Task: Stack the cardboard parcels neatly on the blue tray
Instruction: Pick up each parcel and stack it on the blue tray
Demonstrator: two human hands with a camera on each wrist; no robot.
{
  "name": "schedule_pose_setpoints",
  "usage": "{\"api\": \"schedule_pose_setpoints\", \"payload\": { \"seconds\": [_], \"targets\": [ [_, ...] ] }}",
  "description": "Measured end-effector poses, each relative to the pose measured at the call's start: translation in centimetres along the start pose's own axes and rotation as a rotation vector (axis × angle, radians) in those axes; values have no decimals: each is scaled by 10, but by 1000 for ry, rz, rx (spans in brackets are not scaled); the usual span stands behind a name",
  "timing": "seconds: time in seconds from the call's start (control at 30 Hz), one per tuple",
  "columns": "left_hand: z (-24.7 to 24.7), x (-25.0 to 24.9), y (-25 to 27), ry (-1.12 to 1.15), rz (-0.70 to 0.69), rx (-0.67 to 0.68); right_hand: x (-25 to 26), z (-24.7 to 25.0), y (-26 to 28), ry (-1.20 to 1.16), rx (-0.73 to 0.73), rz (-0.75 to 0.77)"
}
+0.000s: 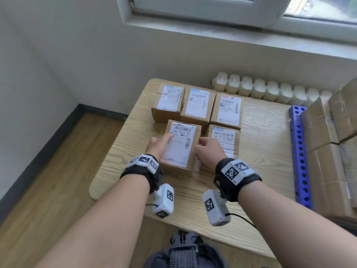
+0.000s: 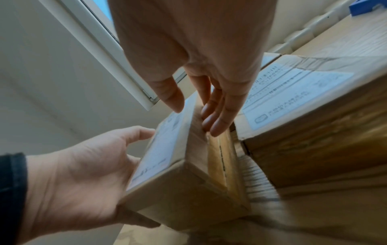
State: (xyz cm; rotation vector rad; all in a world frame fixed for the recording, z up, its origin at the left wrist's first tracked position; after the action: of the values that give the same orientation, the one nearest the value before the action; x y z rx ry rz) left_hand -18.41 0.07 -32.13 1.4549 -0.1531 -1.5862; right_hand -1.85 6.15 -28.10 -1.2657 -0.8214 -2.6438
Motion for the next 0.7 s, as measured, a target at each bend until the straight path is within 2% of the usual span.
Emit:
{"api": "schedule_pose_setpoints", "payload": {
  "seconds": [0.1, 0.37, 0.53, 0.7],
  "targets": [
    [13, -5, 11, 51, -49, -19, 0, -3, 8, -40, 3, -12],
    [27, -9, 69, 128, -169, 32, 4, 2, 42, -194, -42, 17],
    [27, -9, 86, 191, -259, 56, 10, 20, 74, -271, -117, 48],
    [13, -26, 89, 246, -363, 82, 21, 58, 111, -345, -243, 117]
  ]
}}
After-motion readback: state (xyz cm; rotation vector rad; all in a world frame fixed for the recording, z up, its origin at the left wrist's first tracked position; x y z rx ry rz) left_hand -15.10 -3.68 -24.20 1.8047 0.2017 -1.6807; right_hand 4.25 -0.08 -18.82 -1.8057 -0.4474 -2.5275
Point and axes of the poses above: each hand's wrist, its own y-axis away from the middle knuckle, its own z-axis out of the back of the hand, x = y × z, the point moved 4 cm from there along -y, towards the middle knuckle, and after that the axes turned 3 degrees about -x, right-handed, at the moved point
